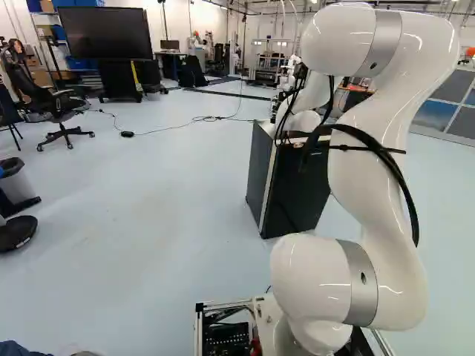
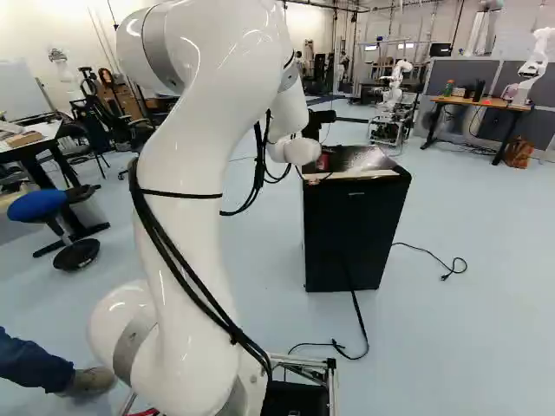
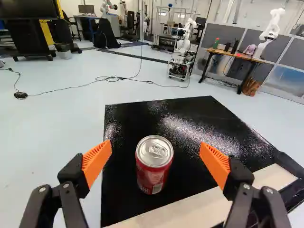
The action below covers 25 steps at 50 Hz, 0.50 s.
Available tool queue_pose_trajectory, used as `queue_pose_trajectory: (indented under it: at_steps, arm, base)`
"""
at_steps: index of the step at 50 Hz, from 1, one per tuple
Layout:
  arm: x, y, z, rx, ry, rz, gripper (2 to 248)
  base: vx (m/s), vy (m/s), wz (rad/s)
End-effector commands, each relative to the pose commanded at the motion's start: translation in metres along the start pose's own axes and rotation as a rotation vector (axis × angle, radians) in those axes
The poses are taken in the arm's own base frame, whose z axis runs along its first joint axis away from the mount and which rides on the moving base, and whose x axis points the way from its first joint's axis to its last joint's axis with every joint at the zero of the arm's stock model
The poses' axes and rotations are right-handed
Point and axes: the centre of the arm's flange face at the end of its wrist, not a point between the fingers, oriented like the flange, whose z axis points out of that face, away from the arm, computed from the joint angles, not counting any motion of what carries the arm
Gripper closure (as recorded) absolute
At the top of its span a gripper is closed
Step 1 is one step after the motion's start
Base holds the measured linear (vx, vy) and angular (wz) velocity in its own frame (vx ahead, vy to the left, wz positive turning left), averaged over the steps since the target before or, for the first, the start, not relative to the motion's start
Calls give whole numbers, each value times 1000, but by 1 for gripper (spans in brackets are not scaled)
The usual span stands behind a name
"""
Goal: Grab a drink from the fridge
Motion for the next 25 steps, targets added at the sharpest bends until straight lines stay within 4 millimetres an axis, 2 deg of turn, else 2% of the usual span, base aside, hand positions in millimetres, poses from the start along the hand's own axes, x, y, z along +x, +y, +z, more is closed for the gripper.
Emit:
queue_pose_trajectory:
  at_steps: [25]
  arm:
    - [-18,-1,8,3,-28,3,3]
  base:
    - [0,0,0]
